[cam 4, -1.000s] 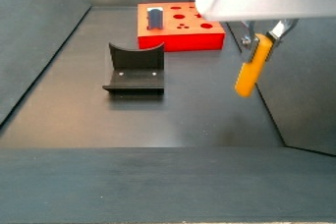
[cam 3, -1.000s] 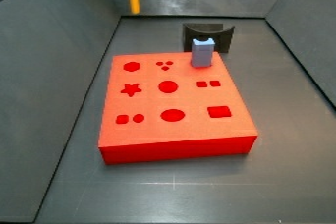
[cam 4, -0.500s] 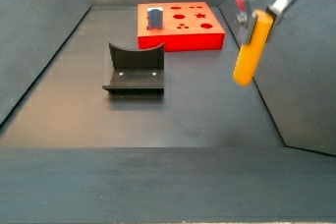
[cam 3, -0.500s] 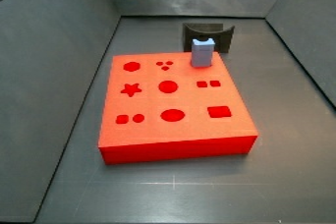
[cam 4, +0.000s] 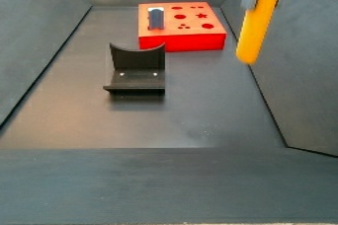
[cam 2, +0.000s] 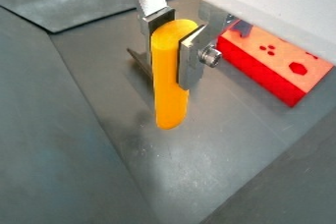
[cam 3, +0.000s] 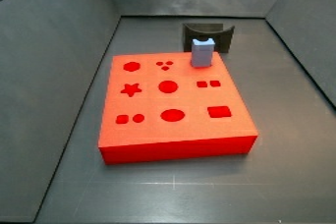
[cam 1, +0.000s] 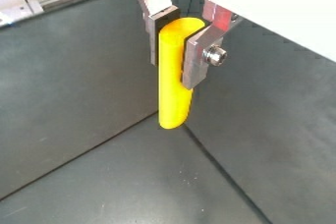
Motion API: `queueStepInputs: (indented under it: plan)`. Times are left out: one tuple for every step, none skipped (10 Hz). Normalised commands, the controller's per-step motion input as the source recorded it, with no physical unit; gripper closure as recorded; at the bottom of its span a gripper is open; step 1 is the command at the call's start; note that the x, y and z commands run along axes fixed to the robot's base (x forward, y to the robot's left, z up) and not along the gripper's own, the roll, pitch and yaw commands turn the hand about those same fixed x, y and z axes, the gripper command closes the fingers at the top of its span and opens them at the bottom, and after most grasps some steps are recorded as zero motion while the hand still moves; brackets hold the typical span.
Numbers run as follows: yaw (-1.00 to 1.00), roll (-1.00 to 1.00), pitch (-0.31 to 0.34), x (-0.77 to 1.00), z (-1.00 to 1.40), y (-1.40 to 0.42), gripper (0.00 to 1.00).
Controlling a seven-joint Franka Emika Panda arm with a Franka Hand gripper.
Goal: Pick up the oval object. Move up. Move to above the board. Insert the oval object.
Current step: Move to above the board.
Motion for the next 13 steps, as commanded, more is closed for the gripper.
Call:
queueStepInputs:
  plan:
    - [0.02, 0.05, 0.088, 0.04, 1.00, 0.07, 1.00]
    - [0.02, 0.05, 0.089, 0.03, 0.91, 0.05, 1.00]
    - [0.02, 0.06, 0.089, 0.01, 0.76, 0.03, 1.00]
    - [0.02, 0.06, 0.090, 0.00, 0.57, 0.01, 1.00]
    - [0.02, 0.07, 0.089, 0.00, 0.37, 0.00, 1.00]
    - [0.02, 0.06, 0.088, 0.00, 0.27, 0.00, 1.00]
    - [-0.91, 0.18, 0.141, 0.12, 0.06, -1.00, 1.00]
    - [-0.91, 0.18, 0.135, 0.12, 0.05, -1.00, 1.00]
    - [-0.61, 0.16, 0.079, 0.12, 0.05, -1.00, 1.00]
    - [-0.38, 0.06, 0.017, 0.11, 0.05, -1.00, 1.00]
    - [-0.16, 0.01, 0.006, 0.11, 0.05, -1.00, 1.00]
    - [-0.07, 0.00, 0.011, 0.11, 0.05, -1.00, 1.00]
    - [-0.04, -0.02, 0.014, 0.11, 0.06, -1.00, 1.00]
